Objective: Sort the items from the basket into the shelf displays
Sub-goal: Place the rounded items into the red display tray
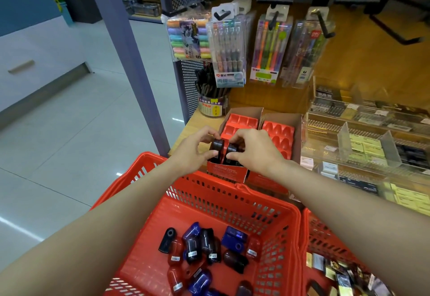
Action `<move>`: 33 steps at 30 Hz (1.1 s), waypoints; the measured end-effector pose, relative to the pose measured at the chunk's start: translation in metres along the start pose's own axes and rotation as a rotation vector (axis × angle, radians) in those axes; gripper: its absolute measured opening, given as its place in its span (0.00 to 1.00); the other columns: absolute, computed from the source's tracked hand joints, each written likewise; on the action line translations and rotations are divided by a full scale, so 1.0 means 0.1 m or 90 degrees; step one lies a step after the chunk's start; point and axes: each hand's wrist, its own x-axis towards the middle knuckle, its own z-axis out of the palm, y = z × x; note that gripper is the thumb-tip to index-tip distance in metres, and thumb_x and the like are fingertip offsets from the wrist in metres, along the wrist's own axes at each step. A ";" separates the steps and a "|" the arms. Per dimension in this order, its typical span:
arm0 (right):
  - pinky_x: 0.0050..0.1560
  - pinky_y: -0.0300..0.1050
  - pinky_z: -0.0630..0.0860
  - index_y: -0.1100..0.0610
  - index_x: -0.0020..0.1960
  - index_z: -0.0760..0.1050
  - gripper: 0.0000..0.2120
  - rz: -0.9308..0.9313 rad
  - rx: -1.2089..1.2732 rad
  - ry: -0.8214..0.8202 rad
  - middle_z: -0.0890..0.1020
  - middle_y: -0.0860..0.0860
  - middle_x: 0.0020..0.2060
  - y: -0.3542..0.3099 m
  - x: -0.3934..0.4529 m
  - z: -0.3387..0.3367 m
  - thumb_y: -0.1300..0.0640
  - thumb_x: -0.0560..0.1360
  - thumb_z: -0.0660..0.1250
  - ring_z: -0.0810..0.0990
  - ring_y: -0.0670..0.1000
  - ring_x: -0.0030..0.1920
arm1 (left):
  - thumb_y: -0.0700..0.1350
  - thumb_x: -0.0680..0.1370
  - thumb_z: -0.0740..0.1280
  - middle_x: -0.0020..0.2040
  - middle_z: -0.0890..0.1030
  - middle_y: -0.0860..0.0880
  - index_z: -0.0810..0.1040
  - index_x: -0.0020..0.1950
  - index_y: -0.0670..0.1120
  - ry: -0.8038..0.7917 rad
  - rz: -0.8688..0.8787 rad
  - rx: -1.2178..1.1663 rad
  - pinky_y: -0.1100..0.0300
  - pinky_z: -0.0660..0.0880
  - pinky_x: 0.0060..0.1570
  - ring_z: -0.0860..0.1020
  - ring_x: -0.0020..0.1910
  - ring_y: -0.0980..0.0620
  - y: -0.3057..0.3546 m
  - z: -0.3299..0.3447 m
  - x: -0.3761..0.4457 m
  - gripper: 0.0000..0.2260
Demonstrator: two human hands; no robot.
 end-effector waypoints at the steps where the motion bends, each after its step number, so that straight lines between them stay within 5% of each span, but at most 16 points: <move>1: 0.54 0.49 0.79 0.55 0.54 0.81 0.14 0.004 -0.003 -0.006 0.84 0.51 0.48 -0.01 0.00 0.00 0.56 0.70 0.78 0.81 0.51 0.50 | 0.38 0.76 0.72 0.55 0.81 0.54 0.75 0.57 0.51 -0.002 -0.005 -0.006 0.61 0.68 0.60 0.76 0.60 0.57 0.00 0.00 0.00 0.13; 4: 0.54 0.48 0.79 0.55 0.53 0.82 0.13 0.005 -0.014 -0.008 0.85 0.51 0.47 -0.03 0.02 0.01 0.55 0.70 0.78 0.82 0.50 0.50 | 0.36 0.75 0.73 0.52 0.82 0.53 0.77 0.52 0.51 -0.003 -0.025 -0.048 0.51 0.73 0.64 0.77 0.60 0.57 -0.01 -0.01 0.00 0.13; 9: 0.57 0.43 0.76 0.55 0.55 0.84 0.12 -0.015 -0.027 -0.009 0.85 0.51 0.51 -0.01 0.03 -0.01 0.52 0.74 0.73 0.81 0.50 0.54 | 0.43 0.77 0.72 0.47 0.86 0.49 0.81 0.48 0.47 0.014 -0.028 -0.109 0.53 0.78 0.57 0.82 0.50 0.54 -0.05 -0.05 -0.03 0.01; 12: 0.57 0.41 0.74 0.54 0.55 0.84 0.12 -0.007 -0.025 -0.008 0.85 0.51 0.51 0.00 0.02 0.00 0.52 0.73 0.75 0.80 0.49 0.55 | 0.43 0.78 0.71 0.45 0.86 0.47 0.81 0.44 0.46 0.038 -0.033 -0.098 0.49 0.78 0.58 0.83 0.48 0.50 -0.04 -0.02 -0.01 0.04; 21: 0.65 0.44 0.71 0.53 0.63 0.80 0.21 -0.037 -0.114 -0.071 0.82 0.51 0.60 0.01 -0.01 -0.11 0.47 0.72 0.74 0.76 0.51 0.65 | 0.43 0.78 0.71 0.46 0.85 0.57 0.82 0.49 0.51 0.074 -0.029 -0.036 0.62 0.77 0.54 0.81 0.49 0.61 0.01 0.04 -0.01 0.04; 26: 0.63 0.45 0.71 0.55 0.60 0.81 0.14 -0.050 -0.119 -0.023 0.83 0.53 0.57 0.01 -0.11 -0.06 0.54 0.76 0.72 0.79 0.53 0.60 | 0.43 0.78 0.71 0.49 0.84 0.54 0.83 0.50 0.50 0.101 -0.031 -0.003 0.58 0.76 0.57 0.81 0.52 0.55 0.06 0.10 -0.04 0.03; 29: 0.62 0.42 0.70 0.57 0.61 0.80 0.14 -0.122 -0.125 0.049 0.79 0.52 0.58 -0.06 -0.22 -0.07 0.53 0.78 0.69 0.76 0.52 0.60 | 0.47 0.80 0.69 0.50 0.81 0.58 0.82 0.58 0.51 0.208 -0.011 -0.017 0.66 0.76 0.50 0.78 0.51 0.61 0.05 0.10 -0.29 0.08; 31: 0.54 0.34 0.70 0.56 0.57 0.80 0.10 -0.178 -0.025 0.141 0.78 0.48 0.51 -0.15 -0.41 -0.01 0.55 0.78 0.68 0.77 0.45 0.51 | 0.46 0.80 0.68 0.47 0.80 0.58 0.81 0.55 0.50 0.283 -0.009 -0.021 0.72 0.74 0.45 0.78 0.46 0.62 -0.05 0.09 -0.57 0.06; 33: 0.44 0.29 0.69 0.54 0.50 0.81 0.04 -0.173 0.074 0.112 0.78 0.44 0.41 -0.24 -0.67 0.19 0.57 0.77 0.68 0.76 0.41 0.39 | 0.43 0.79 0.68 0.43 0.81 0.56 0.80 0.50 0.49 0.221 -0.082 0.017 0.73 0.71 0.42 0.77 0.42 0.60 -0.26 0.07 -0.83 0.02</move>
